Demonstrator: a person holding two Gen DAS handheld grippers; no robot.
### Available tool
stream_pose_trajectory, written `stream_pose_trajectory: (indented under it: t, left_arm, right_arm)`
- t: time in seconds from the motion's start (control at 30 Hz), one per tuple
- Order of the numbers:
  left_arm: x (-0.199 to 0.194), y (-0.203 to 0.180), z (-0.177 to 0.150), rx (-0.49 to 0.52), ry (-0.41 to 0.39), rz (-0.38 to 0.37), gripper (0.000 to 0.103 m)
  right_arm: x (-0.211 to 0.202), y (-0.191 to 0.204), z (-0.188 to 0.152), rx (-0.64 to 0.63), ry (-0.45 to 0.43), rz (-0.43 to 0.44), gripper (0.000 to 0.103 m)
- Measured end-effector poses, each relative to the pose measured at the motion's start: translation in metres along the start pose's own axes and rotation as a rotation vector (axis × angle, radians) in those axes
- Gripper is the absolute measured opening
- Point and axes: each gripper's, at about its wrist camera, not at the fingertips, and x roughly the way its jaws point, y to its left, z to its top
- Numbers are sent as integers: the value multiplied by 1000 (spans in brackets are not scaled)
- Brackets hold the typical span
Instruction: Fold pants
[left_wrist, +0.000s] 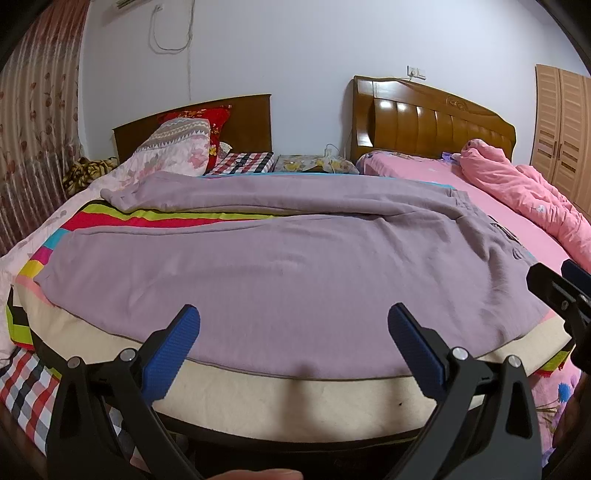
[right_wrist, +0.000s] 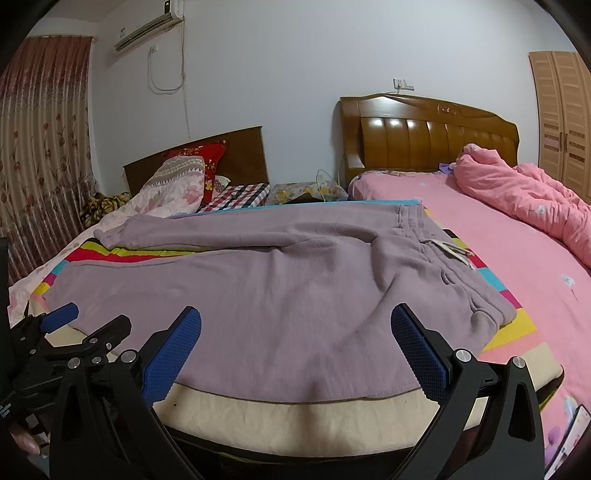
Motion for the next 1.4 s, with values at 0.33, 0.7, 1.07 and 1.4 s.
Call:
stream_pose_trajectory:
  t: [0.33, 0.7, 1.07, 1.4]
  left_arm:
    - [2, 1, 0, -11, 0, 6, 102]
    - [2, 1, 0, -11, 0, 6, 102]
    - [2, 1, 0, -10, 0, 5, 102]
    - [2, 1, 0, -11, 0, 5, 102]
  right_arm:
    - [3, -2, 2, -1, 27, -25, 99]
    - [5, -4, 2, 1, 34, -33, 99]
    - [6, -4, 2, 0, 40, -37, 99]
    - [7, -5, 2, 0, 40, -37, 99]
